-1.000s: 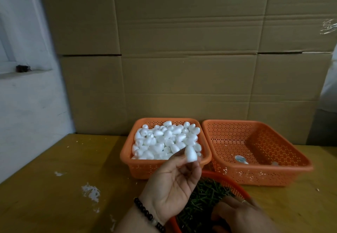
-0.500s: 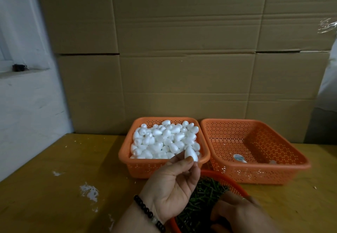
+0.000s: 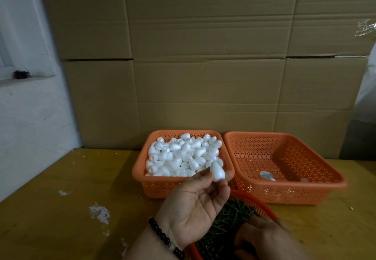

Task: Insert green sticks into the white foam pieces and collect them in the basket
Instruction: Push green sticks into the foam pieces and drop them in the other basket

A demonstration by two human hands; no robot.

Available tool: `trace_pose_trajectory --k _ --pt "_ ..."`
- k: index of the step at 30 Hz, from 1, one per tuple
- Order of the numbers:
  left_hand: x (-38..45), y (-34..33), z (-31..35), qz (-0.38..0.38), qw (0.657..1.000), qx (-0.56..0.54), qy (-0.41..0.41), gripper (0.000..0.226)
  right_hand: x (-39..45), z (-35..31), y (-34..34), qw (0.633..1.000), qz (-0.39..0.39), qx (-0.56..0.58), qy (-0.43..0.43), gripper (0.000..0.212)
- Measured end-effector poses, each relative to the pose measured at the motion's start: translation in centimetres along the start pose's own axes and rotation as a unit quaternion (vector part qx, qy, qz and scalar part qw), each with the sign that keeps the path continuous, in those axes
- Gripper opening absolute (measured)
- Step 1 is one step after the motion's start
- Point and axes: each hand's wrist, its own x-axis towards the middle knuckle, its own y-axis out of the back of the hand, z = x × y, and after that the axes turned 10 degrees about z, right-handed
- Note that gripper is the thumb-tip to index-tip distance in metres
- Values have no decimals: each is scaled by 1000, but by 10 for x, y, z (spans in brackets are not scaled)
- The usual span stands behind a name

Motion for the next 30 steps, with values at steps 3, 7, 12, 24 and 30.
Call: trace_pose_trajectory --k 3,7,12,24,30 --pt "0 0 1 -7 1000 -11 6 26 0 1 -2 1000 -3 -3 2 37" --pt "-1 -1 1 -9 1000 -15 6 27 1 2 -3 1000 -5 -2 3 36" --pt "-2 -1 1 -23 1000 -13 9 29 1 3 -4 1000 -2 -2 3 38" --pt "-2 -2 0 -43 999 1 -12 32 1 1 -1 1000 -9 -12 3 37" --pt "-4 -4 1 -55 998 -17 -3 30 0 1 -2 1000 -10 -14 2 37"
